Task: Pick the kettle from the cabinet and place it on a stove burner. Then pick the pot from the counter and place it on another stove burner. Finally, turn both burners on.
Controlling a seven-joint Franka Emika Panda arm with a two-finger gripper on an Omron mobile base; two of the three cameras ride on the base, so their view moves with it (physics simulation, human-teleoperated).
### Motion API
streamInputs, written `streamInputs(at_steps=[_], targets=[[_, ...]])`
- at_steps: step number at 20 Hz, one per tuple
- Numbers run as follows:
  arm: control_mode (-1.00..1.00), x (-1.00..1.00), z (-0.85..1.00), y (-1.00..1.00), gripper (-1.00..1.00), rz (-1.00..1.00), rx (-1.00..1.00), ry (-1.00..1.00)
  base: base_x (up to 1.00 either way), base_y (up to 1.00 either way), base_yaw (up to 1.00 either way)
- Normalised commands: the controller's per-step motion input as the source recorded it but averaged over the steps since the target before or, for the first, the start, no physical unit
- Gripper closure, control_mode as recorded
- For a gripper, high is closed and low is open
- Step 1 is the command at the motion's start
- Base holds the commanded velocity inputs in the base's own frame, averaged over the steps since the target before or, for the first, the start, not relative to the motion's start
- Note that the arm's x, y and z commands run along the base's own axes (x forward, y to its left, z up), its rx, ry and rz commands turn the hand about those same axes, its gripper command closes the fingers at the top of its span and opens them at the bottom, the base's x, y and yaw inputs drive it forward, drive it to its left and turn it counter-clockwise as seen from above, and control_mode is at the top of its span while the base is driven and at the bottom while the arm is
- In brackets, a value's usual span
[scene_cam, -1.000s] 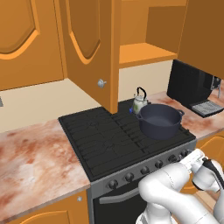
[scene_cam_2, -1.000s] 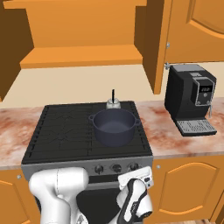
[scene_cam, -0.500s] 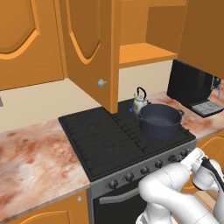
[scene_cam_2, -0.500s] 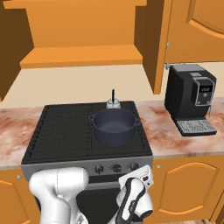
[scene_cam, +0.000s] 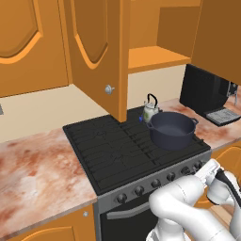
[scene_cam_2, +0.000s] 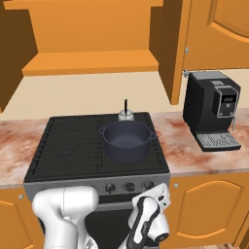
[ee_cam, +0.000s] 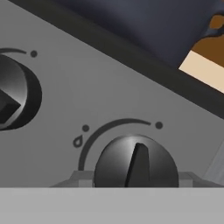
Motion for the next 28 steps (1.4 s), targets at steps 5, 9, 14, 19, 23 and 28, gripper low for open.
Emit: streamInputs(at_steps=[5,9,14,19,23,28], targets=[[-1.0,-0.19,0.01,0.0,1.0,0.0,-0.21,-0.05,0.0,0.0,0.0],[-1.0,-0.19,0.01,0.0,1.0,0.0,-0.24,-0.06,0.0,0.0,0.0],[-1.0,-0.15,0.19,0.0,1.0,0.0,-0.18,0.0,0.0,0.0,0.0],[-1.0,-0.1,0.37,0.0,1.0,0.0,-0.09,0.01,0.0,0.0,0.0],[-1.0,-0.1,0.41,0.0,1.0,0.0,-0.07,0.06,0.0,0.0,0.0],[-1.0,-0.11,0.47,0.0,1.0,0.0,-0.07,0.07,0.0,0.0,0.0]])
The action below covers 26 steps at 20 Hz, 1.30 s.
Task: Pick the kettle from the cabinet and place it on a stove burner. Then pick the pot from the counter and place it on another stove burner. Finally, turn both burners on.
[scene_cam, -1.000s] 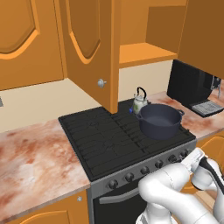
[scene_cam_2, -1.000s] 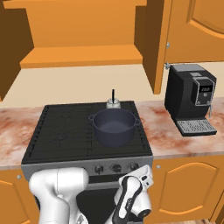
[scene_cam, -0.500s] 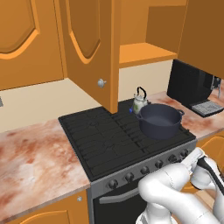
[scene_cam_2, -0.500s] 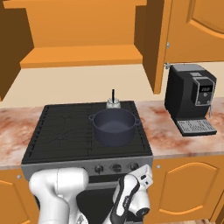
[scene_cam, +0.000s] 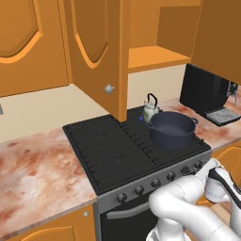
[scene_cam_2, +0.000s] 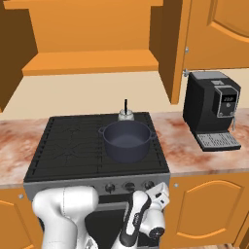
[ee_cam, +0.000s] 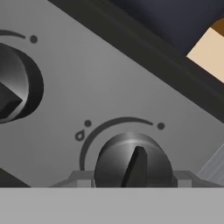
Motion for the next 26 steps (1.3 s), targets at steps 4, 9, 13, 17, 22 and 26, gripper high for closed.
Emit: streamInputs(at_steps=[4,9,13,17,22,26], targets=[[-1.0,-0.1,0.47,0.0,1.0,0.0,-0.06,0.09,0.0,0.0,0.0],[-1.0,-0.06,0.27,0.0,1.0,0.0,-0.09,0.02,0.0,0.0,0.0],[-1.0,-0.12,0.17,0.0,1.0,0.0,-0.15,0.0,0.0,0.0,0.0],[-1.0,-0.21,0.15,0.0,1.0,0.0,-0.22,-0.02,0.0,0.0,0.0],[-1.0,-0.29,0.11,0.0,1.0,0.0,-0.24,-0.06,0.0,0.0,0.0],[-1.0,-0.27,0.16,0.0,1.0,0.0,-0.21,-0.02,0.0,0.0,0.0]])
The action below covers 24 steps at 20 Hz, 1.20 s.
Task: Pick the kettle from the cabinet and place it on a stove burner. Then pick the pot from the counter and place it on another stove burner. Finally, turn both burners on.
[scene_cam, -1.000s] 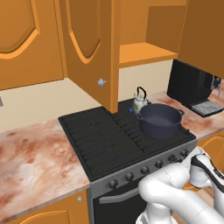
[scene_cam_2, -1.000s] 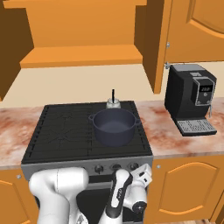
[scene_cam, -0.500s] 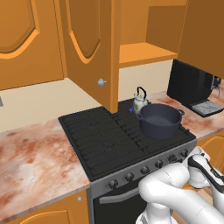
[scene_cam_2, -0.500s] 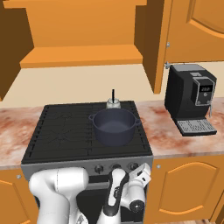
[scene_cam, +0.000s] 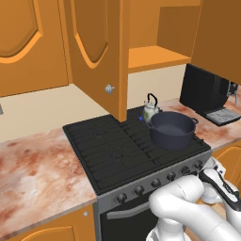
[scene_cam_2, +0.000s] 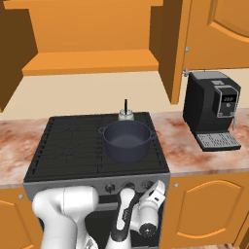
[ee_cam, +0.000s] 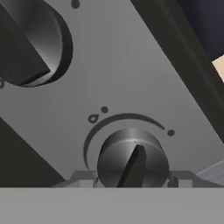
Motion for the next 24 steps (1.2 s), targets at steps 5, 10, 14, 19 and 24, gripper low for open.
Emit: streamInputs(at_steps=[5,10,14,19,24], targets=[[-1.0,-0.25,0.2,0.0,1.0,0.0,-0.18,0.0,0.0,0.0,0.0],[-1.0,-0.24,0.24,0.0,1.0,0.0,-0.17,0.0,0.0,0.0,0.0],[-1.0,-0.25,0.29,0.0,1.0,0.0,-0.19,-0.01,0.0,0.0,0.0],[-1.0,-0.23,0.24,0.0,1.0,0.0,-0.18,0.0,0.0,0.0,0.0],[-1.0,-0.22,0.2,0.0,1.0,0.0,-0.17,0.0,0.0,0.0,0.0]])
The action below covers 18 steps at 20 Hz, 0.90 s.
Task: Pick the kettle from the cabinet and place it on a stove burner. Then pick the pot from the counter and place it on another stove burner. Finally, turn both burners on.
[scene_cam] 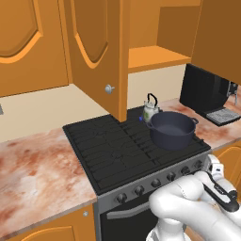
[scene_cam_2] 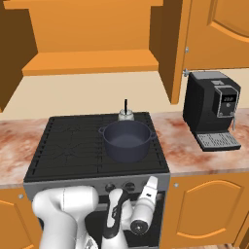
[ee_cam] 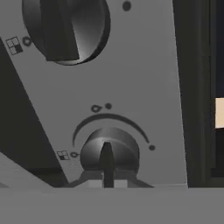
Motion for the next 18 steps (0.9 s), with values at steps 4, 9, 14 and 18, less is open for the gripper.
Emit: streamInputs(at_steps=[4,9,14,18], targets=[[-1.0,-0.2,0.2,0.0,1.0,0.0,-0.17,0.0,0.0,0.0,0.0],[-1.0,-0.18,0.19,0.0,1.0,0.0,-0.16,0.0,0.0,0.0,0.0],[-1.0,-0.16,0.19,0.0,1.0,0.0,-0.16,0.0,0.0,0.0,0.0],[-1.0,-0.15,0.14,0.0,1.0,0.0,-0.15,0.0,0.0,0.0,0.0]])
